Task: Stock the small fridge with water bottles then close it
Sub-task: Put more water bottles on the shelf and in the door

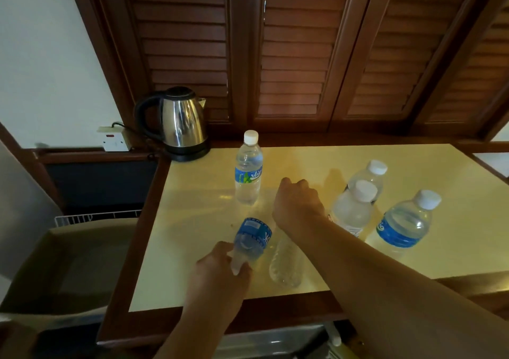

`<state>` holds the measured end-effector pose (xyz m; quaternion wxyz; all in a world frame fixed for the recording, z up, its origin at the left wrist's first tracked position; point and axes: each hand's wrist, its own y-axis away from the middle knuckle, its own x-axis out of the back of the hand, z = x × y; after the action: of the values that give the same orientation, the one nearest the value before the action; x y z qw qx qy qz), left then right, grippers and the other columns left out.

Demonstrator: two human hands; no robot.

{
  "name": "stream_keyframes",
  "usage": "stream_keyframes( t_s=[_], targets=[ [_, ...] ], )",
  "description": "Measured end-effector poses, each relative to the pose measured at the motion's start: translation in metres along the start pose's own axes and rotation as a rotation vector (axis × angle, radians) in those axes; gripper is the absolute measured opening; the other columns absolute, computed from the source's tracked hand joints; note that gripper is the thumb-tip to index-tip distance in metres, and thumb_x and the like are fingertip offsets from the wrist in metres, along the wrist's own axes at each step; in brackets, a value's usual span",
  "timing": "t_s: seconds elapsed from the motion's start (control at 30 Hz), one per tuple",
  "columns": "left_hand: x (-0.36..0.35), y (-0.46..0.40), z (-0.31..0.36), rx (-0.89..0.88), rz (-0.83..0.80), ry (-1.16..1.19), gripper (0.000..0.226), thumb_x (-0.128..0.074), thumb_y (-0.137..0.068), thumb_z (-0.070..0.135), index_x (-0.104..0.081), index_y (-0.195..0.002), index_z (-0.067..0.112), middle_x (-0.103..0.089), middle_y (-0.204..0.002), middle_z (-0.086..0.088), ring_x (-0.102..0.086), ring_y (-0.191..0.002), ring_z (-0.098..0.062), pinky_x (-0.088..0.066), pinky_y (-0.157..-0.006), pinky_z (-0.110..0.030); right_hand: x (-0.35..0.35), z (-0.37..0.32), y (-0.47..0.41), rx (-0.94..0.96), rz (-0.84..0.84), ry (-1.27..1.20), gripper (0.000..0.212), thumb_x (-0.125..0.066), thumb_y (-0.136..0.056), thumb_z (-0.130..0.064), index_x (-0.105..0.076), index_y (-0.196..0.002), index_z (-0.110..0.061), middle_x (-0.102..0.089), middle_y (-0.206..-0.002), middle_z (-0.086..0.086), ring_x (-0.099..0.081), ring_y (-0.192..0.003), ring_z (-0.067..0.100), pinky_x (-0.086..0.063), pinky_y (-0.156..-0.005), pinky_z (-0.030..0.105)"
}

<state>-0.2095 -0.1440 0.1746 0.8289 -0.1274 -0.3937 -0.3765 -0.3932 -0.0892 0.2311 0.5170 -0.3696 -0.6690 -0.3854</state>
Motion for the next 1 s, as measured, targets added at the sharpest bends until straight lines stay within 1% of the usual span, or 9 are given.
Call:
stream_keyframes(
  t_s=[0.23,0.37,0.53,0.6,0.63,0.7,0.77,0.87,1.0],
  targets=[
    [0.060,0.014,-0.022,-0.170,0.172,0.008,0.011,-0.063,-0.092,0.045,-0.057,-0.100,0.042,-0.062,-0.081,0.024,-0.062,-0.075,0.007,-0.047,-0.058,-0.007,-0.027,-0.003,-0.037,-0.220,-0.150,0.128,0.054,-0.066,-0.085,-0.023,-0.049,-0.136,-0.015,-0.058,-0.131,0.018,-0.057,-0.120,0.038,-0.052,-0.092,0.045],
    [0.087,0.012,-0.027,-0.272,0.283,0.031,0.021,-0.061,-0.090,0.049,-0.057,-0.109,0.043,-0.060,-0.089,0.028,-0.062,-0.080,0.013,-0.045,-0.065,0.001,-0.035,-0.012,-0.030,-0.202,-0.067,0.147,0.060,-0.066,-0.086,-0.030,-0.046,-0.139,-0.010,-0.053,-0.133,0.020,-0.054,-0.123,0.036,-0.045,-0.099,0.043],
    [0.107,0.014,-0.021,-0.423,0.365,-0.003,0.038,-0.058,-0.094,0.042,-0.065,-0.125,0.021,-0.065,-0.108,0.011,-0.059,-0.081,0.011,-0.047,-0.066,0.000,-0.026,-0.014,0.027,0.043,0.144,-0.125,0.050,-0.066,-0.088,-0.042,-0.054,-0.123,-0.009,-0.054,-0.117,0.010,-0.054,-0.109,0.029,-0.046,-0.089,0.039],
    [0.111,0.016,-0.019,-0.409,0.342,-0.052,0.045,-0.053,-0.097,0.042,-0.058,-0.136,0.019,-0.059,-0.116,0.007,-0.060,-0.086,0.001,-0.048,-0.061,-0.008,-0.019,-0.007,0.062,0.133,0.262,-0.333,0.049,-0.072,-0.083,-0.040,-0.062,-0.125,-0.016,-0.053,-0.110,0.002,-0.056,-0.096,0.021,-0.044,-0.080,0.031],
    [0.112,0.017,-0.018,-0.377,0.312,-0.074,0.049,-0.050,-0.099,0.044,-0.053,-0.142,0.021,-0.053,-0.117,0.009,-0.060,-0.092,-0.004,-0.046,-0.066,-0.010,-0.014,-0.002,0.079,0.148,0.291,-0.440,0.050,-0.074,-0.082,-0.038,-0.064,-0.128,-0.020,-0.053,-0.110,-0.002,-0.056,-0.089,0.015,-0.042,-0.076,0.027],
    [0.114,0.021,-0.016,-0.340,0.269,-0.123,0.048,-0.046,-0.100,0.045,-0.049,-0.143,0.023,-0.042,-0.117,0.011,-0.057,-0.104,-0.012,-0.049,-0.077,-0.020,-0.009,0.012,0.109,0.137,0.272,-0.586,0.049,-0.077,-0.083,-0.034,-0.064,-0.131,-0.029,-0.055,-0.111,-0.007,-0.055,-0.080,0.002,-0.038,-0.067,0.015],
    [0.113,0.034,-0.011,-0.330,0.272,-0.151,0.038,-0.047,-0.101,0.044,-0.055,-0.133,0.025,-0.040,-0.113,0.009,-0.056,-0.104,-0.016,-0.054,-0.081,-0.029,-0.008,0.031,0.133,0.137,0.242,-0.670,0.040,-0.079,-0.084,-0.035,-0.068,-0.122,-0.033,-0.063,-0.107,-0.008,-0.057,-0.083,-0.001,-0.037,-0.066,0.010],
    [0.105,0.068,0.000,-0.357,0.344,-0.164,0.028,-0.049,-0.100,0.043,-0.058,-0.120,0.026,-0.039,-0.109,0.009,-0.054,-0.099,-0.015,-0.057,-0.078,-0.035,-0.015,0.059,0.168,0.174,0.197,-0.748,0.030,-0.085,-0.080,-0.039,-0.071,-0.107,-0.036,-0.067,-0.096,-0.012,-0.062,-0.084,0.003,-0.047,-0.069,0.018],
    [0.088,0.125,0.005,-0.369,0.454,-0.194,0.032,-0.045,-0.101,0.048,-0.058,-0.119,0.025,-0.043,-0.108,0.005,-0.050,-0.099,-0.015,-0.053,-0.071,-0.030,-0.037,0.096,0.213,0.269,0.177,-0.733,0.032,-0.088,-0.078,-0.039,-0.072,-0.106,-0.035,-0.062,-0.097,-0.015,-0.064,-0.088,0.005,-0.057,-0.078,0.030]
  ],
)
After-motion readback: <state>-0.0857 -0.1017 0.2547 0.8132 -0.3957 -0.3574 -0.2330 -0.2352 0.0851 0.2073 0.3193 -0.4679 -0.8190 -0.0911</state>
